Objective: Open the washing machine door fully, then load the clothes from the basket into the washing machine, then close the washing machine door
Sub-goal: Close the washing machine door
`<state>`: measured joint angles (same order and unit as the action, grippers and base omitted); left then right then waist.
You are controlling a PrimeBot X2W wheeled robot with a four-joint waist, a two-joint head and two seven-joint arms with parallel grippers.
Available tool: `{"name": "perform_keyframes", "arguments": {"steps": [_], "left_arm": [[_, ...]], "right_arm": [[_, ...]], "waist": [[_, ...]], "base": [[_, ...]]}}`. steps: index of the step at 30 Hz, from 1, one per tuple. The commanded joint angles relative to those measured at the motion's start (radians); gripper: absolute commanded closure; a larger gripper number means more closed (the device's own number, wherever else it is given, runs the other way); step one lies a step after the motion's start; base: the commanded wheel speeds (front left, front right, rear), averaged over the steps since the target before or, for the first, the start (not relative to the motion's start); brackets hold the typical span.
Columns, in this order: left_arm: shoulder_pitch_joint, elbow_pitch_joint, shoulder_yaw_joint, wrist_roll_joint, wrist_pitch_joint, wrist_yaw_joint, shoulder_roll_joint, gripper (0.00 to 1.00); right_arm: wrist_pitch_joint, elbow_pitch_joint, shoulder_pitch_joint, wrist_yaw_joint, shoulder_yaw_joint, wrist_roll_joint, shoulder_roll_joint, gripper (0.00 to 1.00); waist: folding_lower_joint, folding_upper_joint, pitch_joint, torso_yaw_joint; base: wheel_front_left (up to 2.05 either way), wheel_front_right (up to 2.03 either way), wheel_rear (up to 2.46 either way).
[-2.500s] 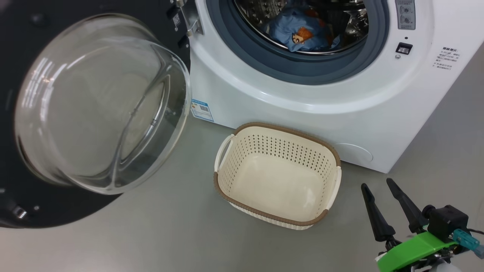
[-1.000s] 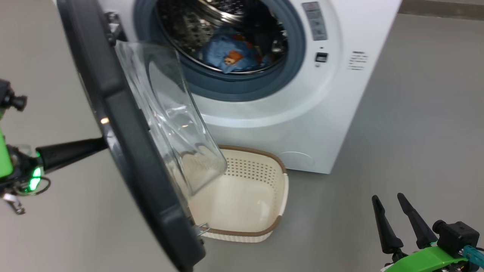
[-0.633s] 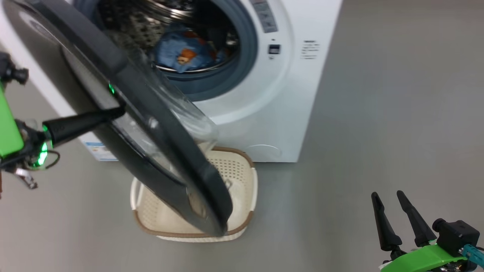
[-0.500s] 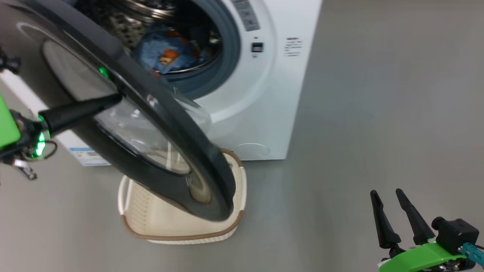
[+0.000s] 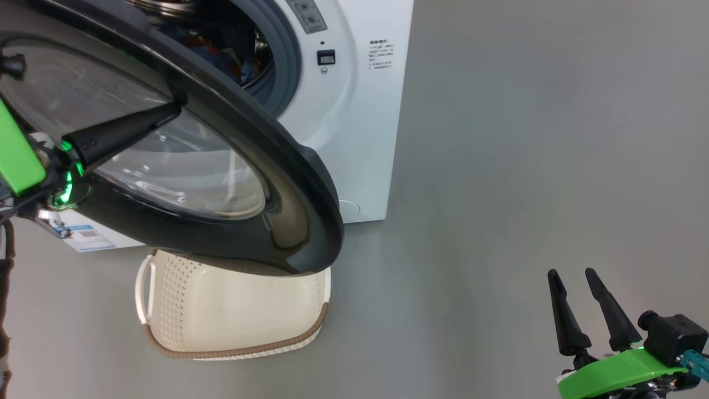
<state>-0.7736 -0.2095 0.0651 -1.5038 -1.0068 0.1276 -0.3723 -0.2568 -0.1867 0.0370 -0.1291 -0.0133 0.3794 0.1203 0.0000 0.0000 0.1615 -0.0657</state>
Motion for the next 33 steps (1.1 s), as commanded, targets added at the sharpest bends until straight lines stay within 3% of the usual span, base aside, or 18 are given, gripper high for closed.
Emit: {"name": "perform_keyframes", "arguments": {"steps": [1, 11, 14, 15, 17, 33], "left_arm": [[-0.028, 0.03, -0.033, 0.005, 0.009, 0.003, -0.054, 1.0], [0.093, 0.059, -0.02, -0.001, 0.037, 0.003, -0.085, 1.0], [0.152, 0.078, -0.016, -0.004, 0.047, 0.003, -0.093, 0.55], [0.173, 0.084, -0.016, -0.003, 0.053, 0.003, -0.096, 0.29], [0.215, 0.094, -0.017, -0.004, 0.069, 0.003, -0.099, 0.01], [0.521, 0.116, -0.049, 0.016, 0.288, 0.003, -0.093, 0.0]], "right_arm": [[-0.005, 0.027, 0.029, -0.002, 0.02, -0.007, 0.005, 0.0], [-0.005, 0.02, 0.016, -0.002, 0.024, -0.007, 0.012, 0.0], [-0.005, 0.018, 0.006, -0.002, 0.024, -0.006, 0.015, 0.0], [-0.005, 0.018, 0.004, -0.002, 0.025, -0.006, 0.016, 0.0], [-0.005, 0.018, -0.002, -0.002, 0.026, -0.006, 0.017, 0.0], [-0.005, 0.021, -0.028, -0.002, 0.034, -0.001, 0.028, 0.0]], "waist": [[0.0, 0.0, -0.003, 0.009], [0.0, 0.0, -0.037, 0.061], [0.0, 0.0, -0.051, 0.073], [0.0, 0.0, -0.055, 0.076], [0.0, 0.0, -0.062, 0.082], [0.0, 0.0, -0.09, 0.088]], "base": [[0.0, 0.0, 0.0], [0.0, 0.0, 0.0], [0.0, 0.0, 0.0], [0.0, 0.0, 0.0], [0.0, 0.0, 0.0], [0.0, 0.0, 0.0]]}}
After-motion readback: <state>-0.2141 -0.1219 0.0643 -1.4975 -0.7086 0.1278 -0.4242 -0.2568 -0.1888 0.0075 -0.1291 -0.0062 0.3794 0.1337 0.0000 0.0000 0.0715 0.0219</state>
